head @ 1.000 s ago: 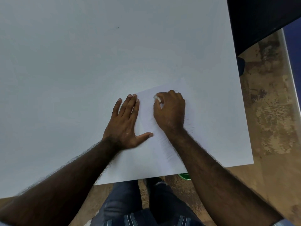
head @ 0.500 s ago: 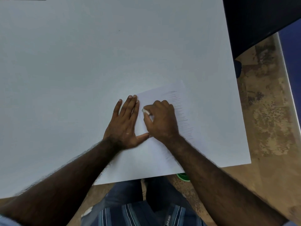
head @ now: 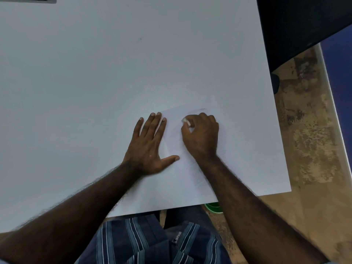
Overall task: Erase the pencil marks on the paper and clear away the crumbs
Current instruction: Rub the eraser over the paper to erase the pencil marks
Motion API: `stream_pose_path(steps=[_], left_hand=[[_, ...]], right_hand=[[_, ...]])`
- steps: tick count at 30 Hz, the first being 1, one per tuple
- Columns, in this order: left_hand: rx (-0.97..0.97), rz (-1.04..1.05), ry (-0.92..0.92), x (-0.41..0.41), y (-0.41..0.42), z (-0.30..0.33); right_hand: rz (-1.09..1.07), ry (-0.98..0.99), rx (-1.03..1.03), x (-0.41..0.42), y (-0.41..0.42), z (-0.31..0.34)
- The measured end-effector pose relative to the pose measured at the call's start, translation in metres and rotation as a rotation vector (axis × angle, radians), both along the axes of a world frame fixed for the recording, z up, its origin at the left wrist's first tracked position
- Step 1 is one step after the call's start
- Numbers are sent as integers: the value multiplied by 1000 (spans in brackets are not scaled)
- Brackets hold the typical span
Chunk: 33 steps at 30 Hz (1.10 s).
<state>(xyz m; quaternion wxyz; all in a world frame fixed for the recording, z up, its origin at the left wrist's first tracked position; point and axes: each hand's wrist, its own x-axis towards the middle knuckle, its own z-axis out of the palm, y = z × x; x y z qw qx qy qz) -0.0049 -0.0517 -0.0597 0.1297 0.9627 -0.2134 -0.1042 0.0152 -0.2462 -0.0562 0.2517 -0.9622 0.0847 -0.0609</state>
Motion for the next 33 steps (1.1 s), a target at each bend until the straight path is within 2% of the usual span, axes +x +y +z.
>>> stream_pose_path(steps=[4,8,12,17,21,23,25,28,33], left_hand=[[23,-20,79,4,1,2],[75,-32,139,6,2,2],[75,-14,185,8,-3,2],[71,-5,214,10,-5,-1],[86,-2,233,11,-6,1],[82,-4,236,12,-6,2],[84,-6,235,12,-6,1],[101,-12,238,12,-6,1],[114,-8,249,12,-7,4]], right_hand=[[78,19,83,-6,3,-2],[196,48,49,-16,7,-3],[30,19,46,-9,0,-2],[324,57,-4,-16,14,-3],[68,39,-28,-4,-3,1],[8,25,5,-4,-1,0],[116,32,47,-11,10,-1],[300,68,3,-20,15,-2],[-12,1,-39,-4,-8,-1]])
